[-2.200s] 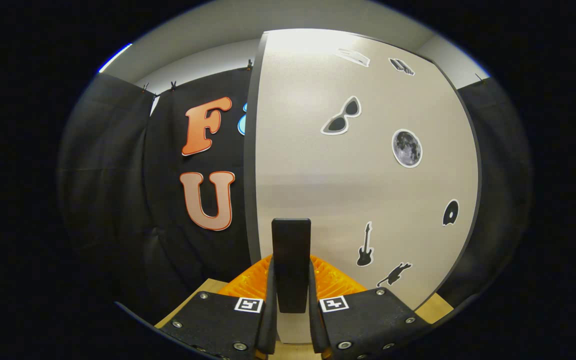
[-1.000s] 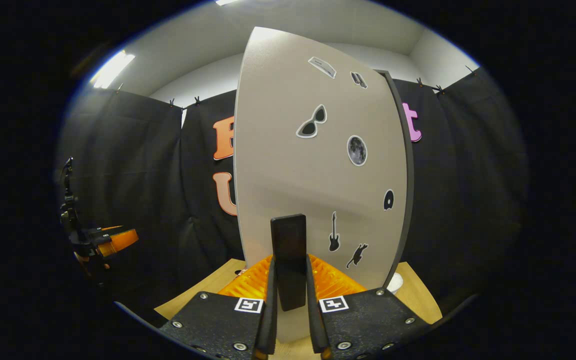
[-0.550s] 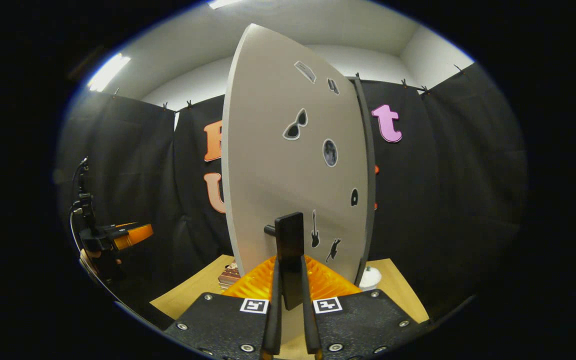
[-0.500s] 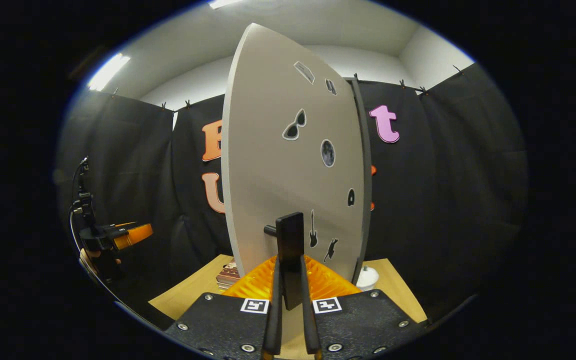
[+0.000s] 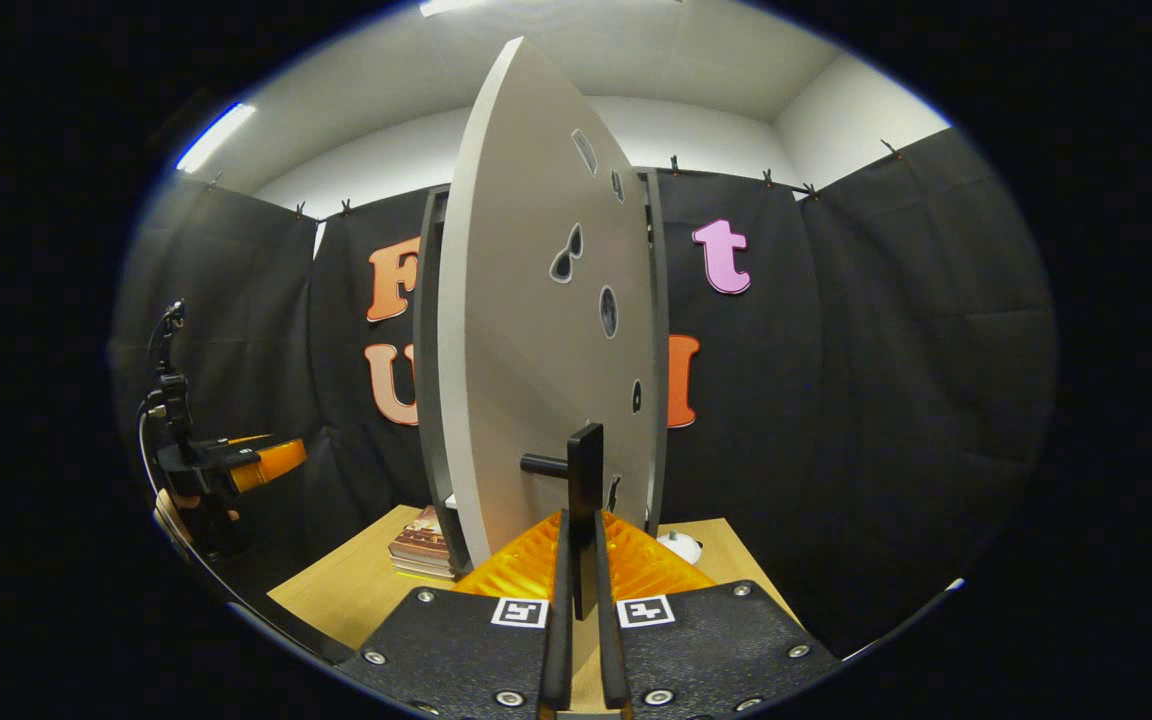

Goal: Open the cabinet door with the right hand, grasp the bottle in the cabinet with the left hand and place it on the coaster, then close the cabinet door with the right hand.

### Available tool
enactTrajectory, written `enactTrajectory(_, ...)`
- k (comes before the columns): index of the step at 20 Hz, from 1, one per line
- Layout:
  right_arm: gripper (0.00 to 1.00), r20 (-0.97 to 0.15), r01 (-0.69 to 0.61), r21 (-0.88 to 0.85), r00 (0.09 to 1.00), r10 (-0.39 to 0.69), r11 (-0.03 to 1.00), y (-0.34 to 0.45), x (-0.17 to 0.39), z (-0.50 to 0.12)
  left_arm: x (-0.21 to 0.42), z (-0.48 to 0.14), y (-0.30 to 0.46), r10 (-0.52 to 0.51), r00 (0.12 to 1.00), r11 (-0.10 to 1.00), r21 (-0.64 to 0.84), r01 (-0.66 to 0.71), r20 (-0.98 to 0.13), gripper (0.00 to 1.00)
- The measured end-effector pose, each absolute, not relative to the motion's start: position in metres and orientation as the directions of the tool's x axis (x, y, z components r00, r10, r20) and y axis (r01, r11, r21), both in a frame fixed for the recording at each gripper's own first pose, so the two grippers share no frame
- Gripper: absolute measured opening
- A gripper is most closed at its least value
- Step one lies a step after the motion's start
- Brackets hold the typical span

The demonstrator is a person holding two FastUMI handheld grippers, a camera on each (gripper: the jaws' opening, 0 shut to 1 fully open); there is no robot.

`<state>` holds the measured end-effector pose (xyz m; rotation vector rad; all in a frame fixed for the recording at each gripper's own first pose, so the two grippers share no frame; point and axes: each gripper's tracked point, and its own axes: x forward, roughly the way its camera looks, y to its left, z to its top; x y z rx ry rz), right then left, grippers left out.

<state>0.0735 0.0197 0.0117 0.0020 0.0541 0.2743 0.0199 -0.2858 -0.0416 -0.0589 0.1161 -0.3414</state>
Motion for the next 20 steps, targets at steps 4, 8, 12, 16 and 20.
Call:
enactTrajectory(4,0.11,-0.067,-0.192,0.033,0.979,0.193,0.981,0.004,0.075,0.002,0.021,-0.053,-0.325,-0.362,0.925,0.931,-0.086,0.354,-0.119,0.95)
enactTrajectory(8,0.11,-0.048,-0.116,0.022,0.992,0.117,0.993,-0.023,0.077,0.006,0.035,-0.054,-0.371,-0.390,0.916,0.919,-0.101,0.380,-0.099,0.97)
enactTrajectory(12,0.09,-0.031,-0.039,0.072,0.999,0.041,0.997,-0.044,0.077,0.007,0.069,-0.061,-0.423,-0.405,0.910,0.913,-0.100,0.396,-0.088,0.97)
enactTrajectory(16,0.08,-0.024,0.033,0.107,0.999,-0.030,0.994,-0.061,0.079,0.004,0.102,-0.083,-0.475,-0.428,0.897,0.903,-0.094,0.419,-0.110,0.97)
enactTrajectory(20,0.08,-0.038,0.098,0.092,0.995,-0.095,0.991,-0.085,0.074,0.001,0.125,-0.097,-0.511,-0.437,0.891,0.899,-0.082,0.430,-0.122,0.97)
